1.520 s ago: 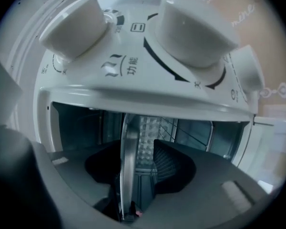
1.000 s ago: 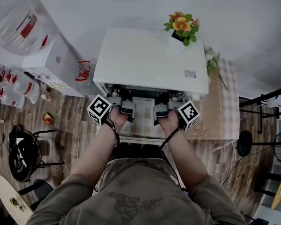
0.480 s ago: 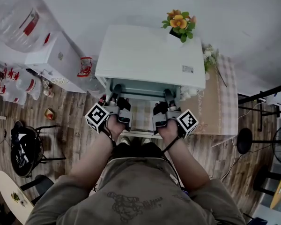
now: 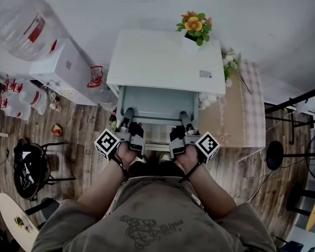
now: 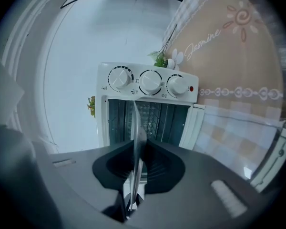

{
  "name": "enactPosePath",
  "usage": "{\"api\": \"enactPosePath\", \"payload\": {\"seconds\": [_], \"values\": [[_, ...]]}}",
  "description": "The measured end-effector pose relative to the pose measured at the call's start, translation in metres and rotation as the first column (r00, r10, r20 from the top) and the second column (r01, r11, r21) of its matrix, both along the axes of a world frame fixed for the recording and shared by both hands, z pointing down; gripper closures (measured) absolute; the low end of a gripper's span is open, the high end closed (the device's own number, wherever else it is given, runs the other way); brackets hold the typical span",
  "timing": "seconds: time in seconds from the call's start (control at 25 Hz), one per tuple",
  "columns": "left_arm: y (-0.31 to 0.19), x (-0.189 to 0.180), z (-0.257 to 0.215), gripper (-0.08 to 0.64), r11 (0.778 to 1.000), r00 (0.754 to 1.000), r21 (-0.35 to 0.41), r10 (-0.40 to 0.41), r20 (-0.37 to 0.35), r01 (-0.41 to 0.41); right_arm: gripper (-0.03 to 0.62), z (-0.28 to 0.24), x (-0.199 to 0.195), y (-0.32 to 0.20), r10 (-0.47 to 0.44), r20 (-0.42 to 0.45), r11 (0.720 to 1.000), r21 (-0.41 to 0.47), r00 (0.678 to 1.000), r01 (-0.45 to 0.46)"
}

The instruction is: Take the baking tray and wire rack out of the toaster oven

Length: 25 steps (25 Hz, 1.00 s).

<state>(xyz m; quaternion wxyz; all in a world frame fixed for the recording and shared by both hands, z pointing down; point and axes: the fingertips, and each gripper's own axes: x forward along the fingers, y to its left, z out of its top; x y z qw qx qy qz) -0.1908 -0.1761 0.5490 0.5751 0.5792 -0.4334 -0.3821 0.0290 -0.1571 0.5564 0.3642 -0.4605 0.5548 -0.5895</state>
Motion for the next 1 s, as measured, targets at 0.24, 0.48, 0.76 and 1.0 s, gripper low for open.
{"api": "enactPosePath", "payload": {"seconds": [0.24,0.48,0.76,1.0], "values": [[0.036,-0.004,0.011,0.525,0.999,0.999,-0.043,0.027,0.029,-0.026,0.54,0.01,-0.004,0.035,-0.021,-0.008,0.999,-0.041,1.0,0.021],[0.068,-0.003,0.003,0.526,0.998,0.998,-0.039,0.054,0.007,-0.054,0.541,0.016,-0.01,0.07,-0.032,0.03,0.995,-0.089,0.999,0.034],[0.095,-0.003,-0.014,0.525,0.994,0.995,-0.027,0.101,-0.004,-0.101,0.541,-0.003,-0.013,0.1,-0.052,0.035,0.994,-0.094,0.998,0.055],[0.111,0.001,-0.021,0.525,0.994,0.994,-0.036,0.107,-0.017,-0.107,0.541,-0.014,-0.009,0.112,-0.075,0.008,0.994,-0.079,0.997,0.076]]}}
